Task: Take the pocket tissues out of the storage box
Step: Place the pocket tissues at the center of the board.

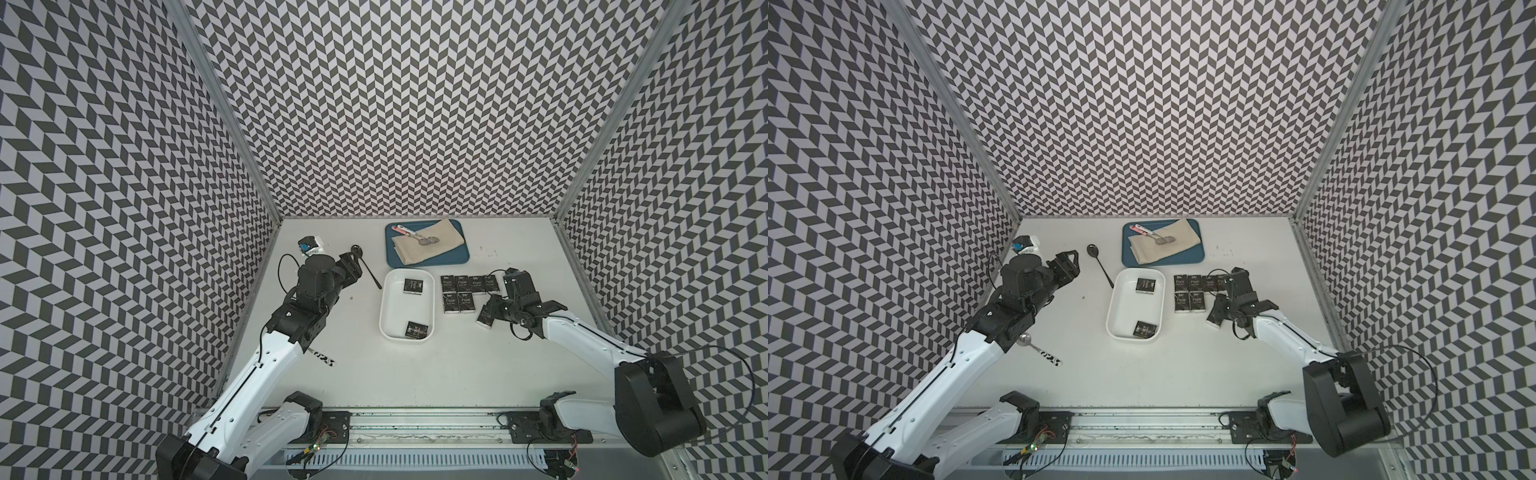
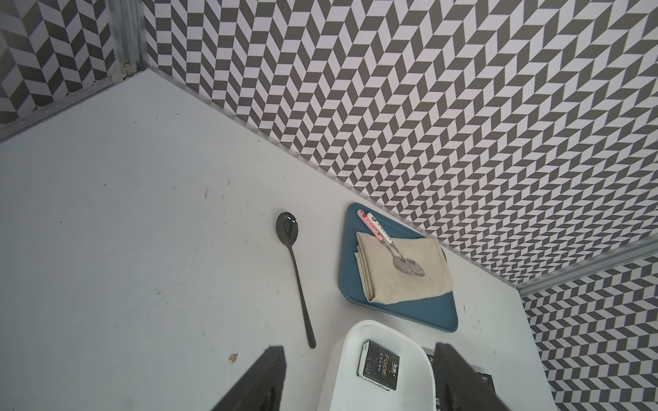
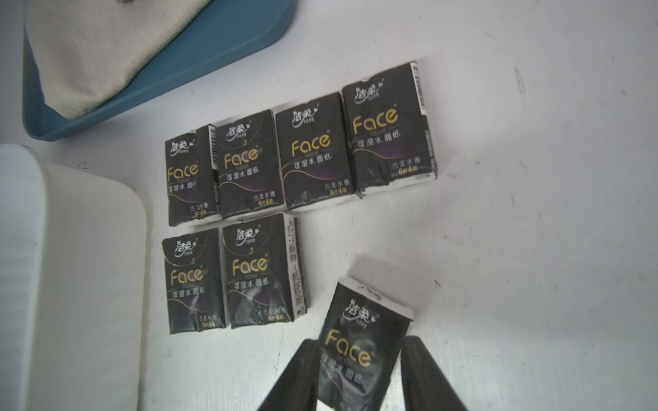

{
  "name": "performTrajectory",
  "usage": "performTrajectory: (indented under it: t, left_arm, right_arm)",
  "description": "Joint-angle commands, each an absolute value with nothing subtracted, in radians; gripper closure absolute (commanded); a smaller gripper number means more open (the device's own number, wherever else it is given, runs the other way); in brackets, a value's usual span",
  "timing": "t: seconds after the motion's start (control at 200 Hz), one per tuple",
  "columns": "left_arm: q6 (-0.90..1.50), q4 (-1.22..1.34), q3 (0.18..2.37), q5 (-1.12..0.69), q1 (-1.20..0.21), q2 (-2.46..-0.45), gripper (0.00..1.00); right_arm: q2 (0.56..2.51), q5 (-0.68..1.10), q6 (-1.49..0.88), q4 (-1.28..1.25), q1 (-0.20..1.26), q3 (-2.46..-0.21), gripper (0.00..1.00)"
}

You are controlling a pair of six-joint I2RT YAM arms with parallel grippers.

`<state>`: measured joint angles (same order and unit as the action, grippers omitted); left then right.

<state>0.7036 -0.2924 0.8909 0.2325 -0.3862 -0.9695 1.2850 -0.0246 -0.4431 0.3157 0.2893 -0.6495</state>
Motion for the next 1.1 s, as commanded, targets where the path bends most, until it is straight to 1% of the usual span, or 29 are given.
performTrajectory:
  t: [0.0, 0.11, 0.31, 0.436, 0.506, 0.566, 0.831, 1.092]
  left_arm:
    - [0.683, -0.279, 0.936, 0.21, -0.395, -0.966, 0.29]
    - [0.676, -0.284, 0.944, 0.19, -0.406, -0.986, 0.29]
    - [0.667, -0.254, 0.906, 0.189, -0.43, -0.998, 0.29]
    - [0.664, -0.265, 0.904, 0.205, -0.434, -1.002, 0.29]
    - [0.668, -0.264, 0.897, 0.207, -0.434, -0.996, 0.3]
    - [0.67, -0.262, 0.895, 0.209, -0.436, -0.989, 0.29]
    - [0.673, -0.27, 0.876, 0.233, -0.443, -0.954, 0.3]
    - [0.676, -0.281, 0.899, 0.227, -0.446, -0.952, 0.29]
  right_arm:
    - [1.246, -0.007, -0.495, 0.293, 0.284, -0.6, 0.57]
    - [1.272, 0.005, -0.519, 0.237, 0.283, -0.539, 0.57]
    - [1.33, 0.057, -0.548, 0.045, 0.281, -0.427, 0.57]
    - [1.4, 0.092, -0.541, 0.007, 0.281, -0.437, 0.61]
    - [1.408, 0.092, -0.54, 0.011, 0.281, -0.445, 0.66]
    - [1.4, 0.079, -0.548, 0.008, 0.281, -0.44, 0.67]
    - [1.362, 0.0, -0.491, 0.116, 0.282, -0.5, 0.68]
    - [1.38, -0.005, -0.445, 0.142, 0.279, -0.548, 0.67]
